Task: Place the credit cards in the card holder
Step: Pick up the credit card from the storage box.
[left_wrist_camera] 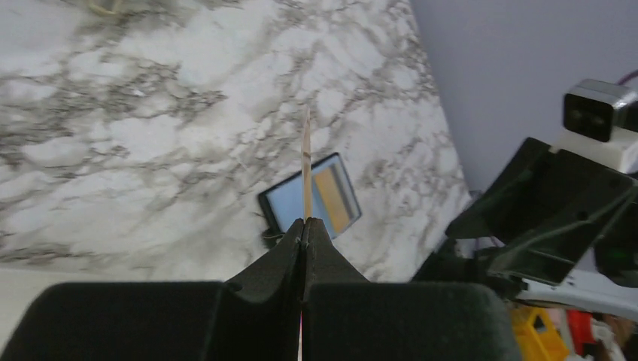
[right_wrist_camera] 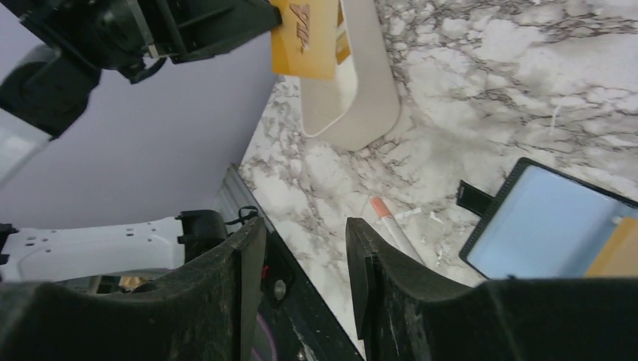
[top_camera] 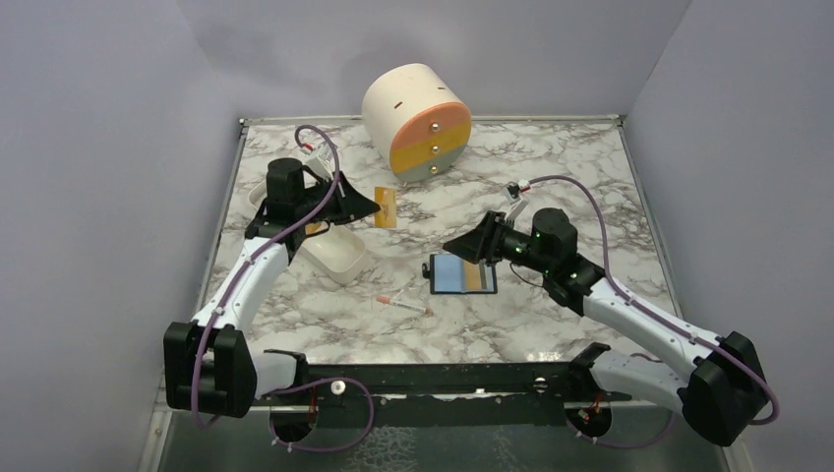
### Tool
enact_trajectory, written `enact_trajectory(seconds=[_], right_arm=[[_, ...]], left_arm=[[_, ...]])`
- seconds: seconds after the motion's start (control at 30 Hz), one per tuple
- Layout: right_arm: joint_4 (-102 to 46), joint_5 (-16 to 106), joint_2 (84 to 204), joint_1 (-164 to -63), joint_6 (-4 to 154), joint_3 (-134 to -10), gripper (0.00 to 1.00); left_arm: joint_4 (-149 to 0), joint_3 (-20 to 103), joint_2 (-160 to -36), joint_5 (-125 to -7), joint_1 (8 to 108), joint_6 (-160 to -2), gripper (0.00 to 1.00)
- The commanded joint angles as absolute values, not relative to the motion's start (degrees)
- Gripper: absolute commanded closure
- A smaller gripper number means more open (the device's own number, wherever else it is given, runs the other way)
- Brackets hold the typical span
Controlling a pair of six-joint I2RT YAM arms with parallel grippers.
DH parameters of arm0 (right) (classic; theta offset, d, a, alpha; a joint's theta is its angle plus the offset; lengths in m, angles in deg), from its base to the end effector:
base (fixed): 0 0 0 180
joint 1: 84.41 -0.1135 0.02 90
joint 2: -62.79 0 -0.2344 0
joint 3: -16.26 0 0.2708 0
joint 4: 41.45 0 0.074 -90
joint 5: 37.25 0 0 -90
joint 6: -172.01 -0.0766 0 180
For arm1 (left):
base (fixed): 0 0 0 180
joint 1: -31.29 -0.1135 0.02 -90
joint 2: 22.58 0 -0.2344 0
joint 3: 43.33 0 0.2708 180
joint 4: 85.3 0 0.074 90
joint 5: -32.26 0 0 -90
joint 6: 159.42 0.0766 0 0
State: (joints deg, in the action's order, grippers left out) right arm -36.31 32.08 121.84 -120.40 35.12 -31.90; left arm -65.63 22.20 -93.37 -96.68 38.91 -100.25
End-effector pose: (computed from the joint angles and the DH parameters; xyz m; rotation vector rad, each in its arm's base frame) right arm 0.2312 0.2013 0.2231 -0.0850 2.0540 1.2936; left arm 0.3243 -0.0920 0.2537 0.0400 2.0742 -1.1007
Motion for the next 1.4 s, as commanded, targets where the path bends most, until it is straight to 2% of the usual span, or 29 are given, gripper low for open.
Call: enact_trajectory(seconds=[0.0,0.13,0.23,0.53,0.73,0.9,1.17,1.23,1.3,1.37], right_arm=[[-46.5,25.3,124.4,-120.5,30.6,-33.8,0.52],[-49.8,23.5,127.2,-120.5,29.1,-35.2,0.43],[-50.8,22.3,128.5,-120.5,28.7,-36.2,0.41],[-51.9,22.3,128.3,-120.5,27.9,-35.9,0.52],[-52.2,23.4,128.6,-120.5,26.9,-35.2,0.55],[-53.2,24.4,128.1,-120.5,25.9,-34.0,0.67],[-53.7,25.7,126.0,-120.5,26.0,-32.3,0.96],[-53.0,26.4,125.2,-120.5,26.7,-31.9,0.99],[-52.3,26.9,124.5,-120.5,27.7,-31.4,0.99],[-50.7,27.8,123.8,-120.5,29.5,-31.4,0.99]], left_arm=[[-81.9,17.8,-90.1,-110.0,40.9,-115.3,1.0],[-88.1,14.8,-88.6,-110.6,44.4,-120.6,1.0],[-88.5,14.5,-88.3,-111.0,47.1,-121.1,1.0],[-90.3,12.7,-87.6,-111.1,50.8,-123.3,1.0],[-92.6,12.3,-88.2,-111.3,53.2,-125.1,1.0],[-92.9,12.2,-88.6,-111.4,53.6,-125.7,1.0],[-93.1,10.8,-89.0,-109.8,53.7,-125.9,1.0],[-93.1,10.6,-88.7,-108.7,53.7,-125.9,0.88],[-93.1,10.1,-87.8,-107.3,53.8,-125.1,0.67],[-92.9,9.7,-86.9,-105.8,53.8,-124.0,0.56]])
